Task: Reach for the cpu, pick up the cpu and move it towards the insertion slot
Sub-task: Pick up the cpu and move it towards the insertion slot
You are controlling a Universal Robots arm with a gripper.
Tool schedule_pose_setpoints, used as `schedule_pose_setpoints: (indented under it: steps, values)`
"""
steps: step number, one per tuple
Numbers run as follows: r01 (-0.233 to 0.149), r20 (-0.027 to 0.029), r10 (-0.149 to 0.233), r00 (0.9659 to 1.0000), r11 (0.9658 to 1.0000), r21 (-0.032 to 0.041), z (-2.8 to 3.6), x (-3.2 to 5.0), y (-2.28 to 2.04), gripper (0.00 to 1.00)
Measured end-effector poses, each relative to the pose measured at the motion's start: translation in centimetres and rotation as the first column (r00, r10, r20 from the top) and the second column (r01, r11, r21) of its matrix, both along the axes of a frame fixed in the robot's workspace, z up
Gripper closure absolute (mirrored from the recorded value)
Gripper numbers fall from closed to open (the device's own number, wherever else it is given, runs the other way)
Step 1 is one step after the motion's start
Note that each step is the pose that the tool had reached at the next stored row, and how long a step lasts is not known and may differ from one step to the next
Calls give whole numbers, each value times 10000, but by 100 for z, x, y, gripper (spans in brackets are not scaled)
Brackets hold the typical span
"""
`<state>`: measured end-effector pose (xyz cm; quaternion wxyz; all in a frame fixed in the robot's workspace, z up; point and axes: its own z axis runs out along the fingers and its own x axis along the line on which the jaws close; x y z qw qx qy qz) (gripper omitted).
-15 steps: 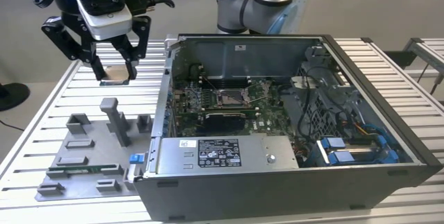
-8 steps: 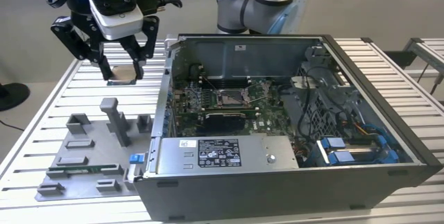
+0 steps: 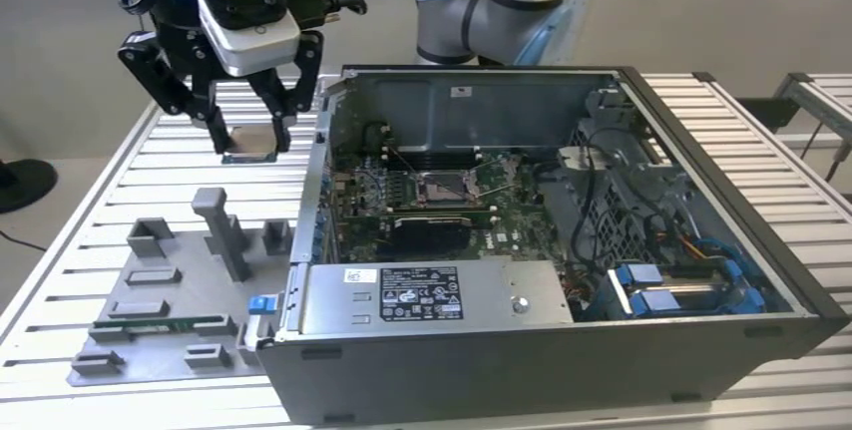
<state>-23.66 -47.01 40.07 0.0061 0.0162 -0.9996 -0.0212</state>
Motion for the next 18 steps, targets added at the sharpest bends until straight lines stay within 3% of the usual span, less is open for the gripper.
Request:
schedule_pose_setpoints:
  steps: [7, 8, 9, 18]
  values:
    - [0, -10, 0, 10000, 10000, 1, 0, 115, 0, 100]
    - [0, -16, 0, 10000, 10000, 1, 0, 223, 0, 100]
    - [0, -19, 0, 10000, 10000, 0, 0, 272, 0, 100]
    - [0, -32, 0, 10000, 10000, 0, 0, 449, 0, 100]
